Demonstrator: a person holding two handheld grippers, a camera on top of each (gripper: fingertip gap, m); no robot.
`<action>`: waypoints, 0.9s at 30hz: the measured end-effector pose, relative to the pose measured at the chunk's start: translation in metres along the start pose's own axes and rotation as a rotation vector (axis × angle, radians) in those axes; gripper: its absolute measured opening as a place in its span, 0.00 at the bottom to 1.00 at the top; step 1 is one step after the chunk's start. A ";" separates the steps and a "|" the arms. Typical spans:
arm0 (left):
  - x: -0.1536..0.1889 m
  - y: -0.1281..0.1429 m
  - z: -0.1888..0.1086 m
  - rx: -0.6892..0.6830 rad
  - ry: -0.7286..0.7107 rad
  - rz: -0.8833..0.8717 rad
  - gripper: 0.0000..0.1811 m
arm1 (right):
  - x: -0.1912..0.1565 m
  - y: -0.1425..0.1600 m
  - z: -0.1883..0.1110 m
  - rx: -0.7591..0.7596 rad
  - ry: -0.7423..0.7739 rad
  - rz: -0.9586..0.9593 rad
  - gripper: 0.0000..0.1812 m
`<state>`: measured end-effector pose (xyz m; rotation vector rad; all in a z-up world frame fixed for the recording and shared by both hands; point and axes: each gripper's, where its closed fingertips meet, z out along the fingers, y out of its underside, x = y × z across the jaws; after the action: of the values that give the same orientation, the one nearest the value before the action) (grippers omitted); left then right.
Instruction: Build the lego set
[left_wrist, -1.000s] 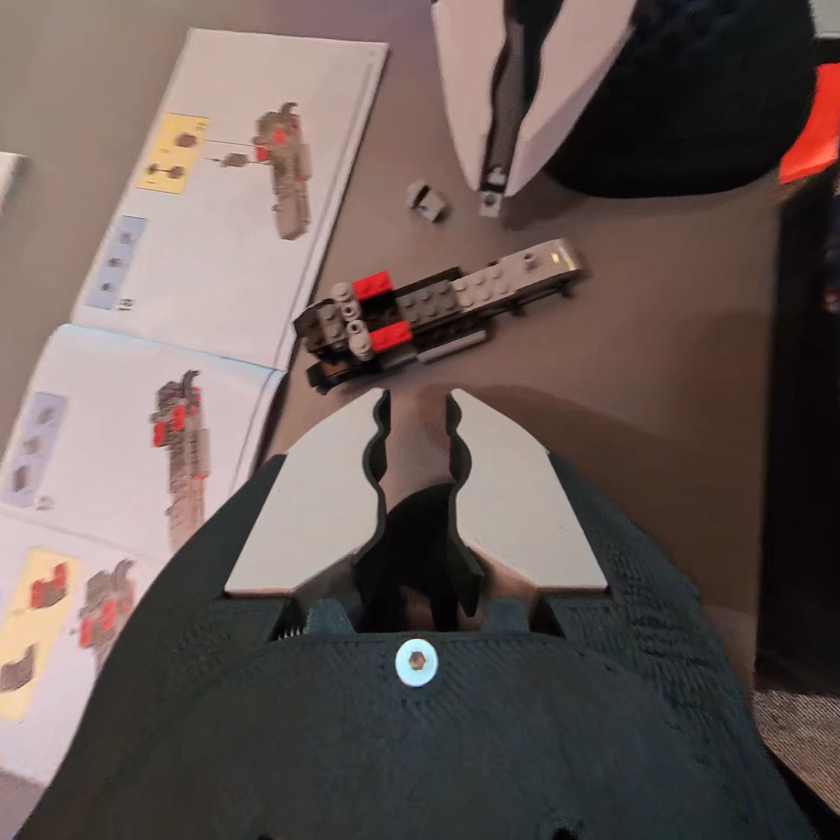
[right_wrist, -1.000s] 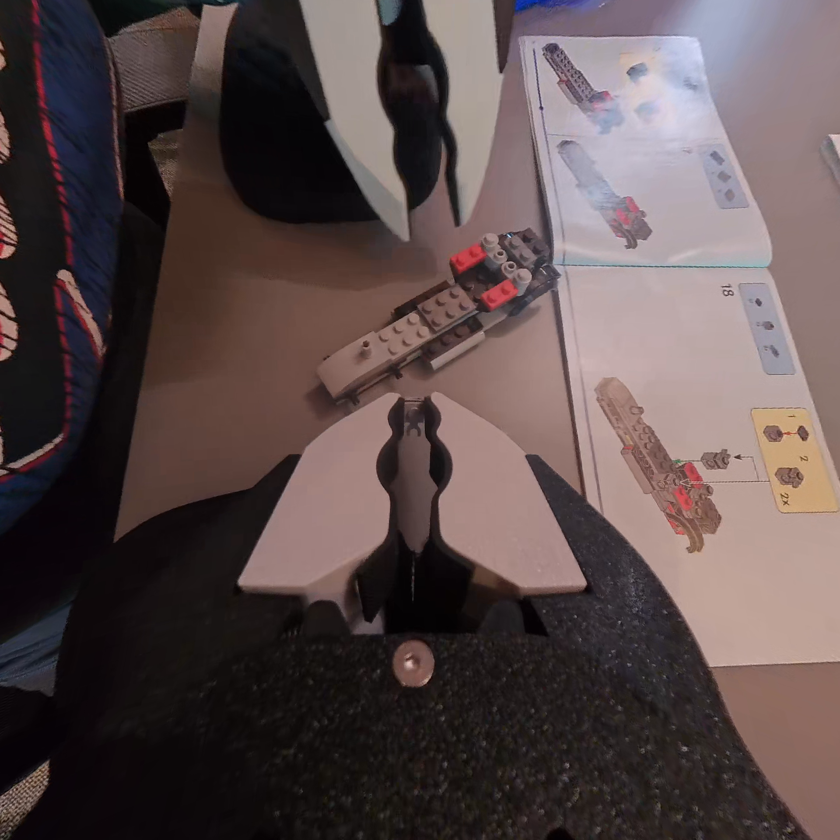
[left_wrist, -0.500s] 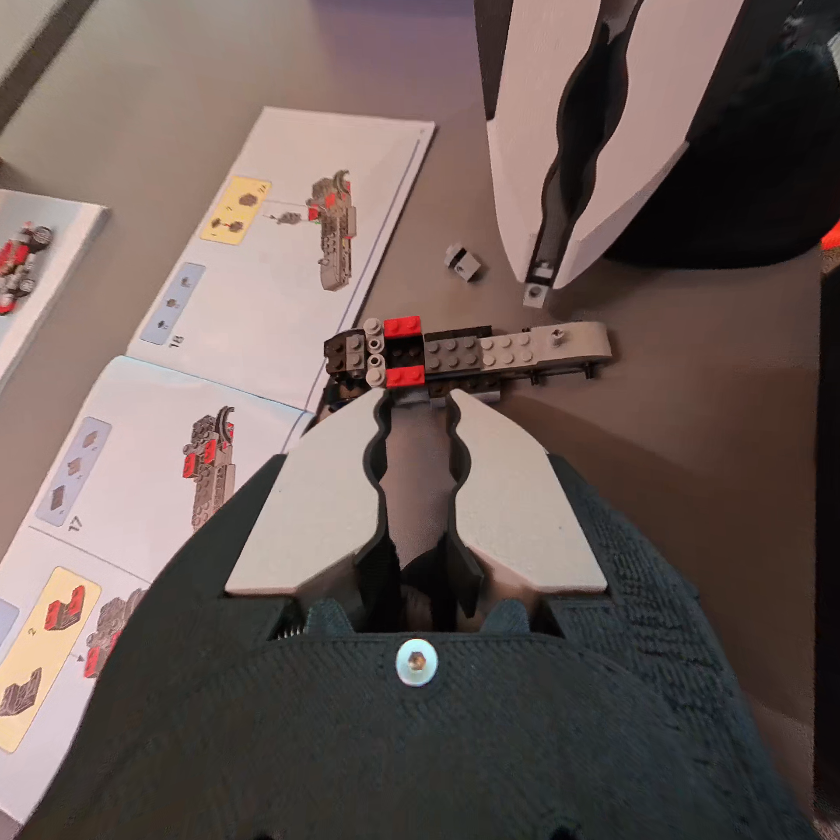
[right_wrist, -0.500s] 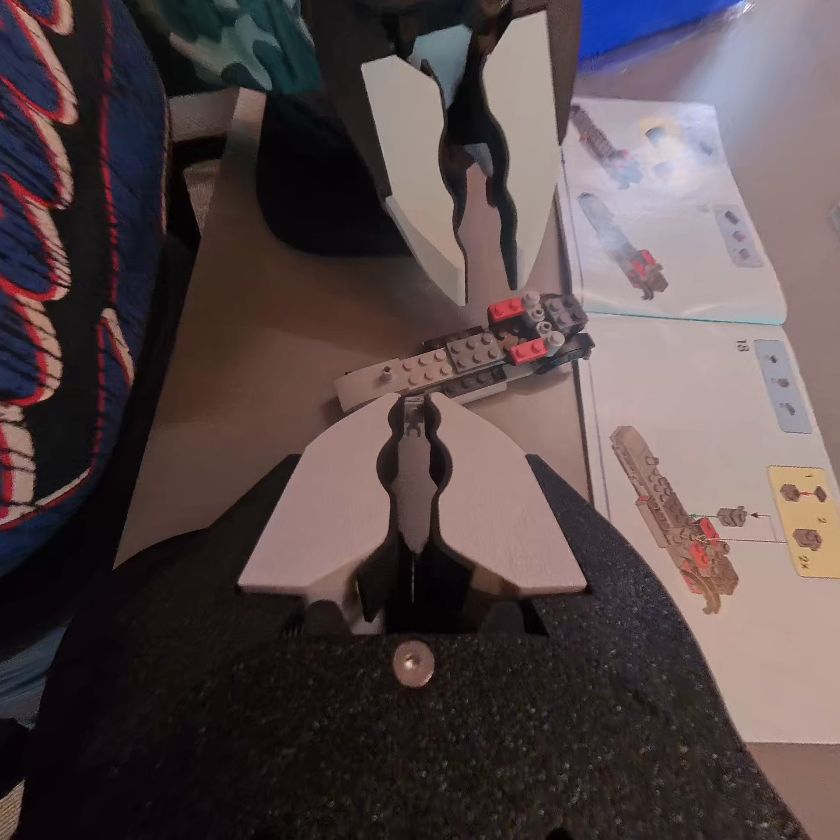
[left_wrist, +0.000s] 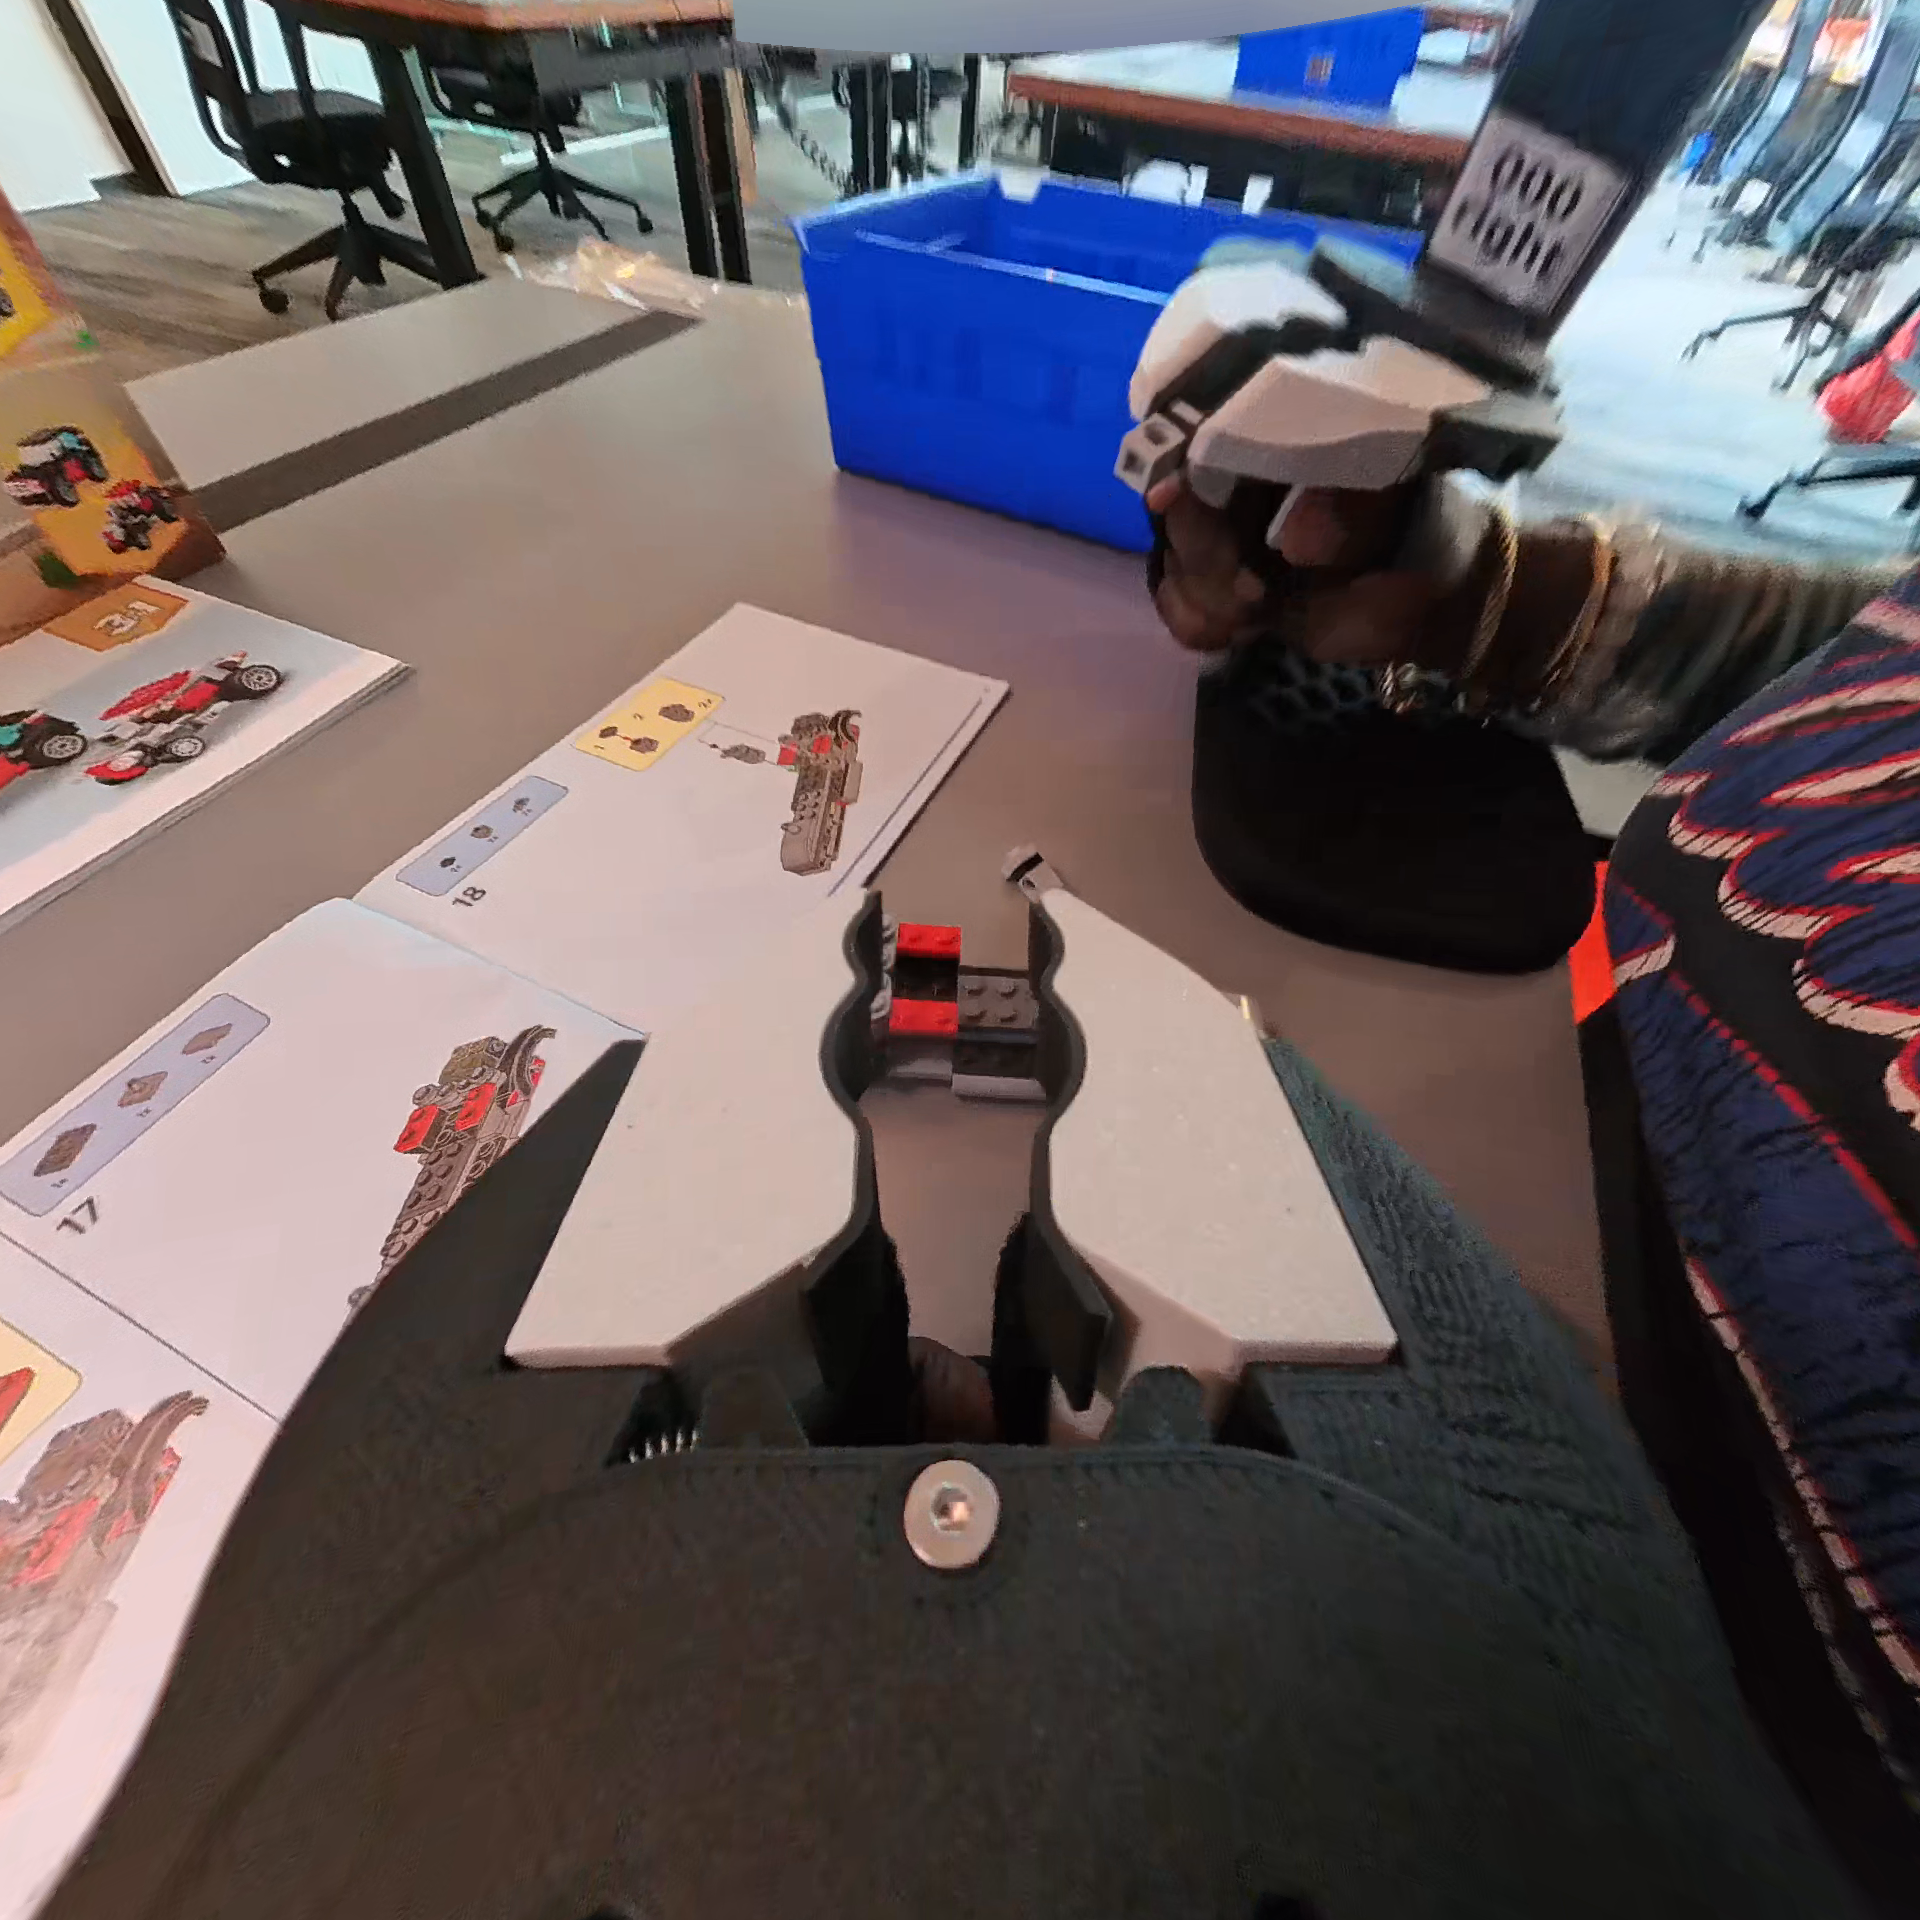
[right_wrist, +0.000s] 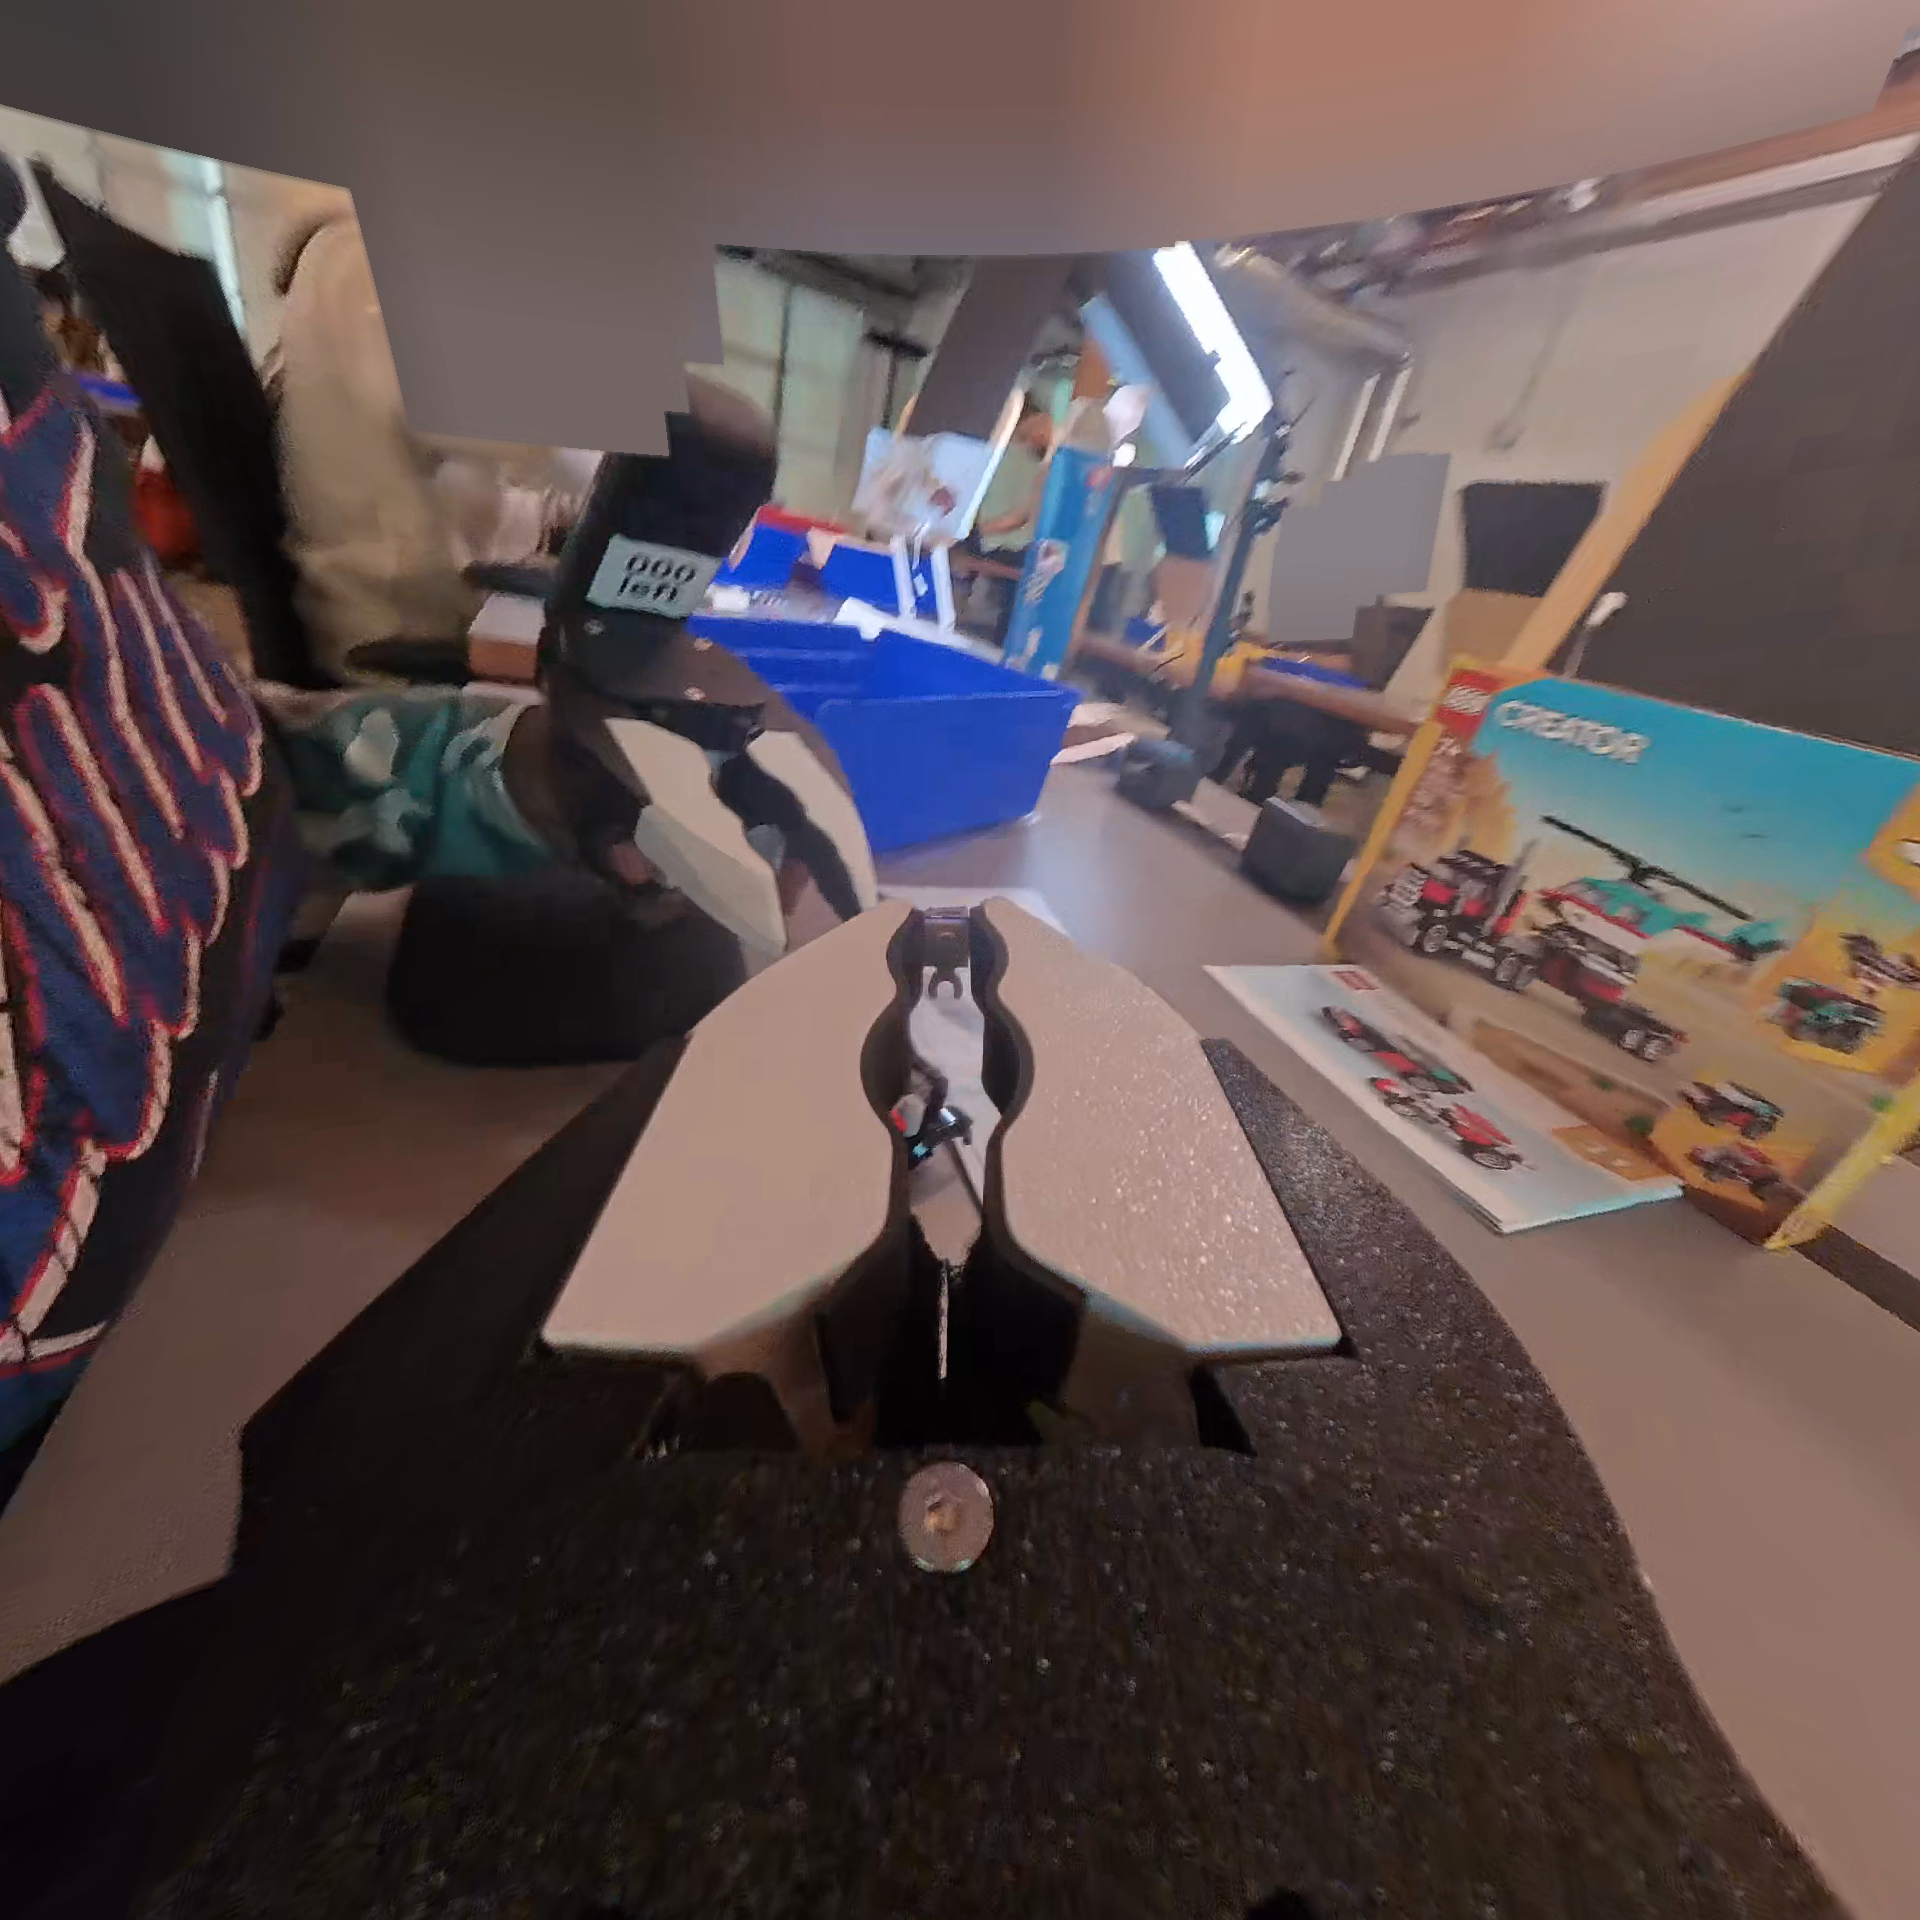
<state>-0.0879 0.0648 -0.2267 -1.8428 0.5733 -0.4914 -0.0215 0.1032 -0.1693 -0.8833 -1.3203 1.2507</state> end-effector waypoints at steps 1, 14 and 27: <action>-0.001 -0.002 -0.002 0.026 0.006 -0.020 0.15 | 0.004 -0.002 -0.002 0.026 0.025 0.015 0.04; -0.015 -0.021 -0.029 0.296 -0.012 -0.120 0.15 | 0.046 -0.007 -0.026 0.135 0.331 0.076 0.04; -0.026 -0.035 -0.055 0.516 -0.041 -0.186 0.19 | 0.070 -0.006 -0.045 0.190 0.473 0.123 0.04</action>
<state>-0.1359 0.0498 -0.1774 -1.4110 0.2171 -0.6556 0.0122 0.1782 -0.1545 -1.0555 -0.7704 1.1468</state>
